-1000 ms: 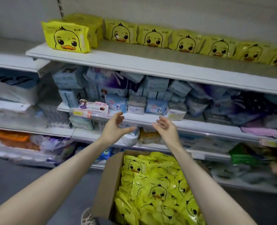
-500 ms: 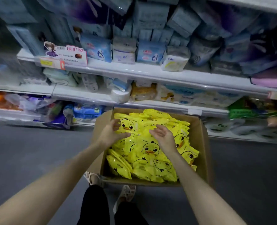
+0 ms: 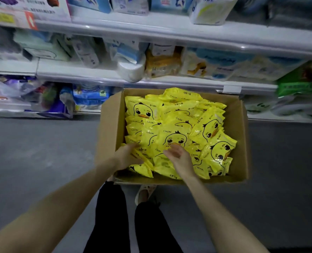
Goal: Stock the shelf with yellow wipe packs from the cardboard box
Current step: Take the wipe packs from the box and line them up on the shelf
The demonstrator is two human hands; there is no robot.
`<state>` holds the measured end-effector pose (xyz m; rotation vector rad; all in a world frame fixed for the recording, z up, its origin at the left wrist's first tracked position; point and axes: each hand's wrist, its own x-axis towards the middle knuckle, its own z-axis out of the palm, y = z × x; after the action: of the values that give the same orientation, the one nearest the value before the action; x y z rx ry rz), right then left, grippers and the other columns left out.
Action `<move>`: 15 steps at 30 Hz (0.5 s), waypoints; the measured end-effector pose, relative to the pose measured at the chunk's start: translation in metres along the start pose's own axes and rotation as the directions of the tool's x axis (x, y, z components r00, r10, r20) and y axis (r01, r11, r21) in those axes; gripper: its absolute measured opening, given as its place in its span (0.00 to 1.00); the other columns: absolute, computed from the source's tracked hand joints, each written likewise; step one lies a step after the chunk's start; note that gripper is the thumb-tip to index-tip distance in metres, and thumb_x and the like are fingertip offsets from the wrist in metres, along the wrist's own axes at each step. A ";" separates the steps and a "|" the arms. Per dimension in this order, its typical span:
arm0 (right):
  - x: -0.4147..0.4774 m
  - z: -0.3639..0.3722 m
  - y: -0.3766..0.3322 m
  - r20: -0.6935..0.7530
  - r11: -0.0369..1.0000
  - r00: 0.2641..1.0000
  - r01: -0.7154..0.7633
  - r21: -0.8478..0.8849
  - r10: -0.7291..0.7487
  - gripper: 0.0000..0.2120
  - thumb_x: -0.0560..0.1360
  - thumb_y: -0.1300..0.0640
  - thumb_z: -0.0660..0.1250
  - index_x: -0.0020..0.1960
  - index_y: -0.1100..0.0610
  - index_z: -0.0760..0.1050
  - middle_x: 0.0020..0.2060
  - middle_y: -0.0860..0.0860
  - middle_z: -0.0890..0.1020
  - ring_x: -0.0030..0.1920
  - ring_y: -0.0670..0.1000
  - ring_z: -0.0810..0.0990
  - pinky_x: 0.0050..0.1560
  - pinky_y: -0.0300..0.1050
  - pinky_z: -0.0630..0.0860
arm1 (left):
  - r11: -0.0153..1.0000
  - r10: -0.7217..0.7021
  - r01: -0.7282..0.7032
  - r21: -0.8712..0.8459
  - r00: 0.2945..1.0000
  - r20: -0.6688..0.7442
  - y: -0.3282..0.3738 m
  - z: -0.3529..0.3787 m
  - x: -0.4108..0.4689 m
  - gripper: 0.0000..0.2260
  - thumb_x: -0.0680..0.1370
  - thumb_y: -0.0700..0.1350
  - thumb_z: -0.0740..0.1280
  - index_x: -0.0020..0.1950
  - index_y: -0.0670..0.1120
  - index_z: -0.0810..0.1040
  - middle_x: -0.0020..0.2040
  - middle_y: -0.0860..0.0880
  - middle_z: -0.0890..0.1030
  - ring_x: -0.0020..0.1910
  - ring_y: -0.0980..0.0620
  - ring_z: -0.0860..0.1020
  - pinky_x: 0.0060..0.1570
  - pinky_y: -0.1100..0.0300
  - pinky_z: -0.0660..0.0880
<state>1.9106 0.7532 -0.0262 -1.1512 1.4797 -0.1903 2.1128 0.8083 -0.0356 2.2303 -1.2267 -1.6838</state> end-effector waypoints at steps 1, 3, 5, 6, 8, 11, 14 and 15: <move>0.000 0.001 0.003 0.001 1.000 1.000 -0.006 -0.007 0.006 0.23 0.74 0.52 0.70 0.66 0.57 0.71 0.57 0.50 0.78 0.54 0.45 0.75 0.45 0.27 0.67 | 1.000 0.002 -0.003 0.022 0.999 0.038 0.000 0.001 0.005 0.33 0.70 0.48 0.74 0.73 0.47 0.65 0.70 0.44 0.69 0.69 0.44 0.67 0.67 0.53 0.65; 0.001 0.002 0.008 -0.009 1.000 1.000 -0.017 0.001 0.017 0.23 0.73 0.51 0.70 0.65 0.56 0.71 0.57 0.50 0.78 0.54 0.45 0.75 0.46 0.29 0.68 | 0.996 0.020 -0.027 0.090 0.997 0.080 -0.002 0.005 0.015 0.32 0.70 0.48 0.75 0.71 0.48 0.68 0.69 0.44 0.69 0.69 0.43 0.67 0.68 0.49 0.65; 0.002 0.002 0.014 -0.025 0.999 0.999 -0.030 0.032 0.031 0.23 0.73 0.51 0.71 0.65 0.57 0.72 0.57 0.51 0.79 0.56 0.47 0.76 0.51 0.34 0.71 | 0.971 0.030 -0.048 0.236 0.996 0.080 -0.004 0.008 0.026 0.30 0.70 0.50 0.75 0.70 0.49 0.70 0.69 0.44 0.69 0.70 0.42 0.65 0.71 0.48 0.60; 0.002 0.002 0.016 -0.029 0.998 0.999 -0.041 0.047 0.042 0.23 0.73 0.51 0.71 0.65 0.57 0.72 0.56 0.51 0.79 0.57 0.49 0.77 0.53 0.36 0.71 | 0.946 0.029 -0.048 0.321 0.998 0.064 -0.004 0.010 0.029 0.28 0.71 0.50 0.73 0.69 0.49 0.70 0.68 0.44 0.70 0.70 0.42 0.64 0.71 0.49 0.57; 0.003 0.002 0.019 -0.029 0.997 0.998 -0.047 0.057 0.049 0.22 0.73 0.51 0.71 0.65 0.56 0.72 0.56 0.51 0.79 0.57 0.49 0.77 0.52 0.36 0.71 | 0.920 0.015 -0.020 0.391 1.000 0.014 -0.004 0.012 0.036 0.25 0.73 0.51 0.72 0.68 0.50 0.72 0.68 0.43 0.70 0.69 0.42 0.63 0.71 0.52 0.55; 0.002 0.003 0.018 -0.029 0.998 0.999 -0.043 0.053 0.045 0.23 0.73 0.50 0.70 0.65 0.56 0.72 0.56 0.50 0.79 0.56 0.47 0.76 0.48 0.32 0.70 | 0.934 -0.009 0.019 0.357 1.000 -0.028 -0.006 0.015 0.042 0.20 0.73 0.50 0.70 0.65 0.49 0.75 0.65 0.43 0.72 0.68 0.44 0.64 0.70 0.55 0.55; 0.002 0.005 0.014 -0.021 0.997 0.998 -0.051 0.066 0.052 0.23 0.73 0.51 0.70 0.66 0.56 0.71 0.56 0.50 0.79 0.57 0.47 0.76 0.47 0.31 0.69 | 0.964 0.001 0.015 0.267 0.998 -0.061 -0.006 0.012 0.042 0.15 0.74 0.48 0.71 0.60 0.48 0.79 0.64 0.43 0.74 0.66 0.44 0.66 0.67 0.56 0.60; 0.002 0.006 0.012 -0.007 0.996 0.998 -0.056 0.066 0.056 0.23 0.73 0.51 0.71 0.65 0.55 0.71 0.56 0.49 0.78 0.58 0.48 0.76 0.47 0.31 0.69 | 0.971 0.004 0.011 0.238 0.998 -0.065 -0.004 0.008 0.039 0.15 0.74 0.48 0.71 0.60 0.47 0.80 0.64 0.43 0.74 0.67 0.44 0.66 0.66 0.55 0.61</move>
<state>1.9094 0.7603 -0.0373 -1.0562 1.5013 -0.2045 2.1111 0.7895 -0.0710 2.3987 -1.4801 -1.5234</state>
